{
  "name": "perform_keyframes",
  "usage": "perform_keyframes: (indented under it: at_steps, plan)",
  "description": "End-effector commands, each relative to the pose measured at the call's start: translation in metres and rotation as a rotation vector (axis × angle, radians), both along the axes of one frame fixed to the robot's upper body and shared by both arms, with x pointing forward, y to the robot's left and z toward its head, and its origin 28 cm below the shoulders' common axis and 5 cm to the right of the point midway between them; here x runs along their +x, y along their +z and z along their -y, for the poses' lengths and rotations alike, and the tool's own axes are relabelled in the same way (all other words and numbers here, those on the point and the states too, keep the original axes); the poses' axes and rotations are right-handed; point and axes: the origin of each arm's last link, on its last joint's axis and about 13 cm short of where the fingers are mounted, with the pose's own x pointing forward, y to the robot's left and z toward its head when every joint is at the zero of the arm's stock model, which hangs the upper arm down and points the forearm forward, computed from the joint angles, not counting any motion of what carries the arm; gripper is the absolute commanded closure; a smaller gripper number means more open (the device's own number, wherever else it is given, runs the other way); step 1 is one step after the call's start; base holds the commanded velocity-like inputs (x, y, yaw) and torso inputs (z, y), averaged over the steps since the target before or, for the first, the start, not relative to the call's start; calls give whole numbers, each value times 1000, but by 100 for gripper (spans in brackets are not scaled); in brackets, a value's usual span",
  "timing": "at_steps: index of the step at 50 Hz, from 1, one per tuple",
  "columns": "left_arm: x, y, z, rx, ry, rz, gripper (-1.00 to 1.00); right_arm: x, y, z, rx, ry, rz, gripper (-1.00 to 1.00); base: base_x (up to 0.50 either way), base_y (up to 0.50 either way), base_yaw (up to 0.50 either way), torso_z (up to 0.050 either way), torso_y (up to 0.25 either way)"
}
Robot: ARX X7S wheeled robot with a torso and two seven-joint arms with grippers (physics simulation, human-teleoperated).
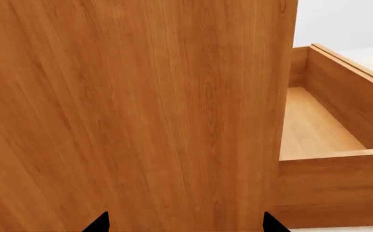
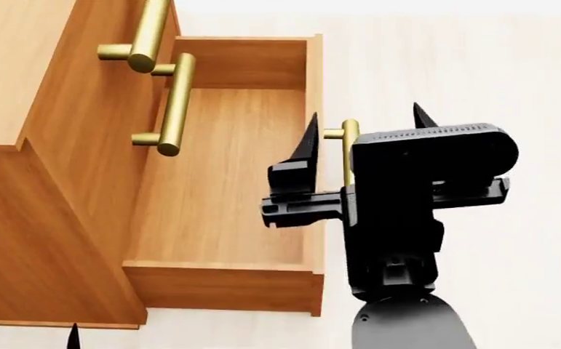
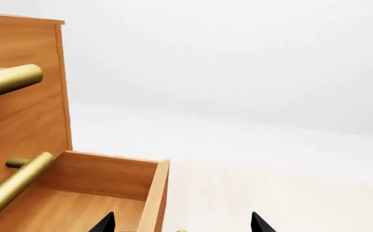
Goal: Put the bowl in the bottom drawer of the cabinet and close it.
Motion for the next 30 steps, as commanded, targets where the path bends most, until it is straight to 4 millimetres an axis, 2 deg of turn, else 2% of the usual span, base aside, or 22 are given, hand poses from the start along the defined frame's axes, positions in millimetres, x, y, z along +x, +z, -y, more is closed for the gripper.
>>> perform_keyframes:
  at_steps: [1, 9, 30]
  plan:
    - [1, 2, -1, -29, -13, 16, -100, 36, 19, -5, 64, 39, -118, -100, 0, 0, 0, 0, 0]
    - [1, 3, -2, -32, -10, 18, -100, 50, 22, -11, 41, 33, -152, -100, 0, 0, 0, 0, 0]
    - [0, 5, -2, -54, 0, 3, -100, 59, 34, -22, 32, 66, -172, -100, 0, 0, 0, 0, 0]
